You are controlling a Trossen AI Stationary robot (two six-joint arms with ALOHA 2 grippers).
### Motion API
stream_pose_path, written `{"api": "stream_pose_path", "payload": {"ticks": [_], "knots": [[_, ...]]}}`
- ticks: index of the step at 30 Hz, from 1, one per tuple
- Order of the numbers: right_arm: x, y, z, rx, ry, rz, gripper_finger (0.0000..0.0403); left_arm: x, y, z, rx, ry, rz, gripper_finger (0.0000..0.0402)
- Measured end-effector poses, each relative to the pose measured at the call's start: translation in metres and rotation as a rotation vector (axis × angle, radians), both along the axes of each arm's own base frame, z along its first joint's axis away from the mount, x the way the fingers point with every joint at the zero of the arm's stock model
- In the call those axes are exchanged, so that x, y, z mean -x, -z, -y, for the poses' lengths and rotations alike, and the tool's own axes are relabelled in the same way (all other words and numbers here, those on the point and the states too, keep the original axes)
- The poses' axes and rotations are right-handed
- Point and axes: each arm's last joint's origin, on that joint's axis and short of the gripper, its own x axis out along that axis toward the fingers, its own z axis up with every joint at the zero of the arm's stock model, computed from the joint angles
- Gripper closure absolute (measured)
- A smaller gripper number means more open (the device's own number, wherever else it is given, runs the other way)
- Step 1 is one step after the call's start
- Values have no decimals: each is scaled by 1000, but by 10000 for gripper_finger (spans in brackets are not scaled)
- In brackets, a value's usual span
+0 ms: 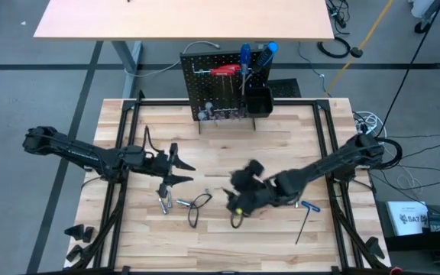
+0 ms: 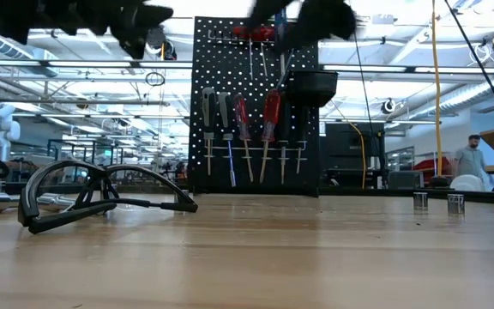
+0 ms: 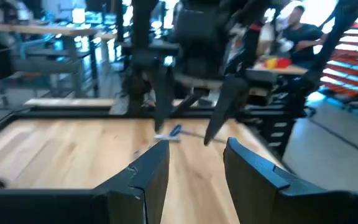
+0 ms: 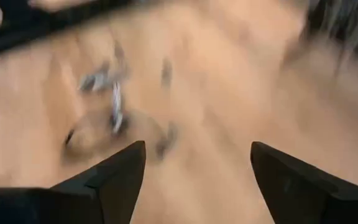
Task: Hang tools onto peg board
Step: Hang the pick tool on the peg board
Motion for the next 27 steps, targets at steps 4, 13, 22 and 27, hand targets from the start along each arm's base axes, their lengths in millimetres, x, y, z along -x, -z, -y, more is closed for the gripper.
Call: {"api": "stream_pose_path", "payload": {"ticks": [4,13,22,27], "knots": [[34,10,-19,-311,177,-157,122,-18,1,9,-5,48,-33,247],[100,23,-60,-603,613,-509,122,-65,5,31,-32,103,-133,247],[153,51,-91,-596,831,-583,134,-83,3,47,-31,195,-147,247],[168,83,-99,-638,797,-578,151,-90,2,59,-69,225,-138,247]]}}
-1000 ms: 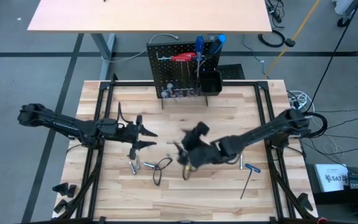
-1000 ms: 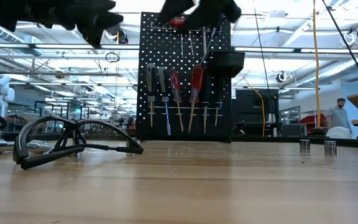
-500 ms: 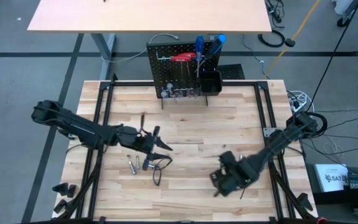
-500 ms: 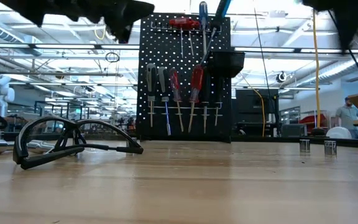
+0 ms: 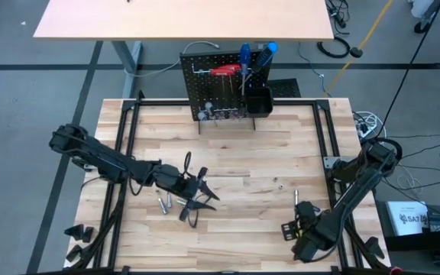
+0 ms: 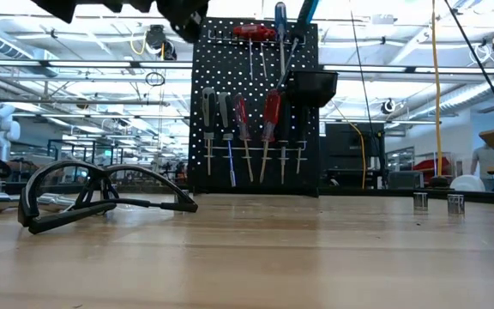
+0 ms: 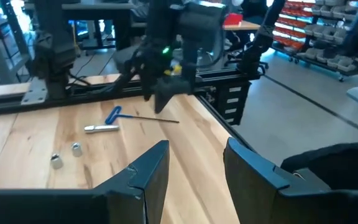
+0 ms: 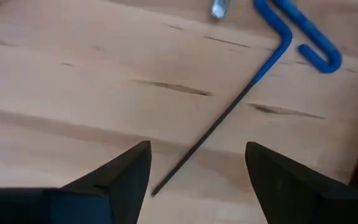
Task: Hang tools onto peg board
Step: Hang the pick tool on the peg board
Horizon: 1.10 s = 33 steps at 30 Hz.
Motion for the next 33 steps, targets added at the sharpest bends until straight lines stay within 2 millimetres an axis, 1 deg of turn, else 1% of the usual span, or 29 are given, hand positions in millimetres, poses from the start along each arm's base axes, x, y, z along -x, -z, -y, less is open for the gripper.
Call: {"api": "stream_pose_path", "payload": {"ticks": [2,6,10,14,18,21,26,27,28,33], "knots": [[5,12,2,6,-3,-5,160,-4,-1,5,-9,7,2,247],[13,25,10,26,0,-63,185,-11,0,11,-12,18,-4,247],[20,31,17,49,-17,-141,210,-12,4,13,-18,20,-24,247],[24,36,23,75,-41,-164,239,-12,4,13,-20,19,-30,247],[32,44,35,139,-46,-166,269,-12,4,12,-21,16,-30,247],[40,45,47,147,-31,-133,302,-13,4,11,-20,13,-30,247],[50,43,60,99,-32,-81,383,-12,5,11,-22,13,-36,247],[50,42,61,91,-35,-71,393,-12,5,11,-22,12,-37,247],[51,40,62,89,-37,-66,396,-12,5,11,-22,12,-38,247],[55,30,67,86,-32,-53,389,-13,5,10,-23,10,-41,247]]}}
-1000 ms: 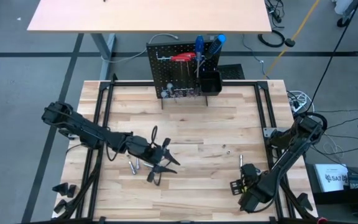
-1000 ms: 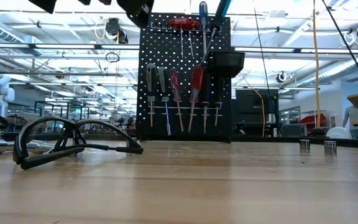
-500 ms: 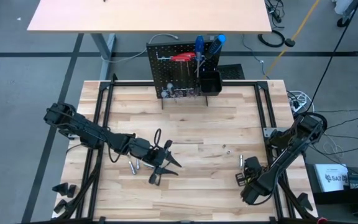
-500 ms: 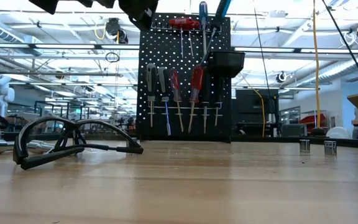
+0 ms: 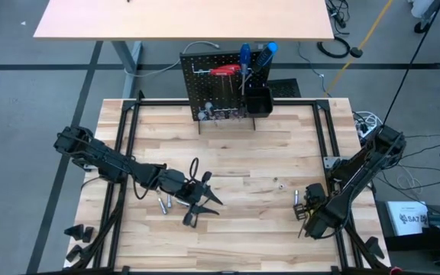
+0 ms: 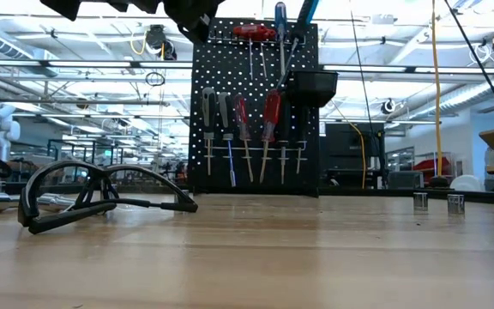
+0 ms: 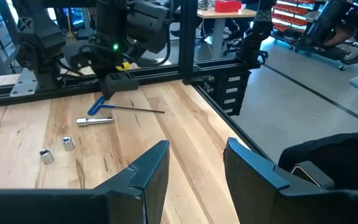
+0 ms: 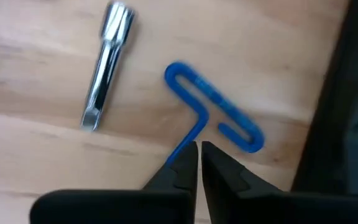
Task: Hang tools onto peg board
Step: Hang the pick tool on the peg board
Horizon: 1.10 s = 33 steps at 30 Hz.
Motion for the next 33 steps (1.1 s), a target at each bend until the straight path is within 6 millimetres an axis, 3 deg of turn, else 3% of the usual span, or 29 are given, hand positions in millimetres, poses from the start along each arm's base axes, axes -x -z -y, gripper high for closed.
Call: {"api": "stream_pose_path", "payload": {"ticks": [5,11,14,20,23,29,33], "knots": [[5,3,11,87,3,-46,401,0,0,0,0,-1,0,247],[11,26,19,61,7,-18,402,0,1,0,-1,-1,-8,247],[10,28,18,37,12,2,402,0,1,0,7,-3,-13,247],[-7,15,-2,-60,18,92,403,0,1,-1,15,-6,-24,247],[-15,21,-11,-76,9,150,403,0,2,-1,14,-6,-26,247],[-34,32,-30,32,8,116,403,0,2,-1,11,-6,-26,247],[-61,28,-48,62,29,110,403,0,2,-1,16,-7,-27,247]]}}
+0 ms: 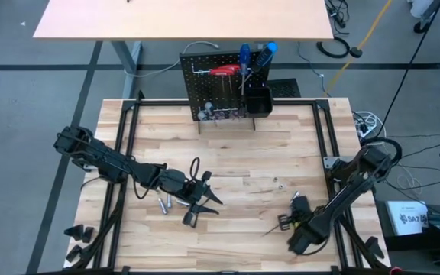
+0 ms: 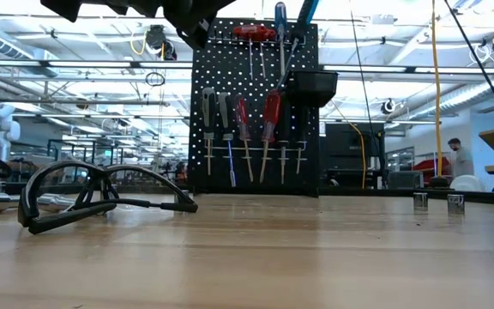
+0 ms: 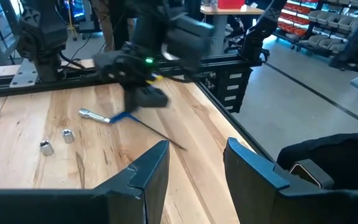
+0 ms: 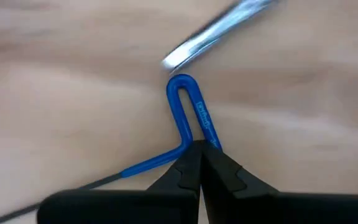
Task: Hang tools onto peg board
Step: Hang the pick tool on the peg board
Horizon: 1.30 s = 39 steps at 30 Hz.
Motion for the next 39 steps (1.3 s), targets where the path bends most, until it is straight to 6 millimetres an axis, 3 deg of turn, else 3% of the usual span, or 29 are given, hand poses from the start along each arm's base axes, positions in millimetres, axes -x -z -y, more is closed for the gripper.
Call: {"api": "stream_pose_path", "payload": {"ticks": [5,9,17,21,27,32,39], "knots": [[-42,-6,-24,-11,-10,101,403,0,0,0,2,-1,4,247],[-74,-2,-27,24,-35,170,403,0,0,-1,5,-3,2,247],[-125,8,-2,154,-110,262,403,1,4,0,127,-40,-109,247],[-143,8,20,239,-140,300,403,1,21,4,216,-122,-264,247],[-163,7,40,247,-224,316,402,-8,63,10,234,-280,-408,247],[-166,-13,45,250,-313,342,402,-7,90,22,162,-269,-476,247],[-159,-36,45,300,-369,361,402,1,97,42,37,-157,-459,247]]}}
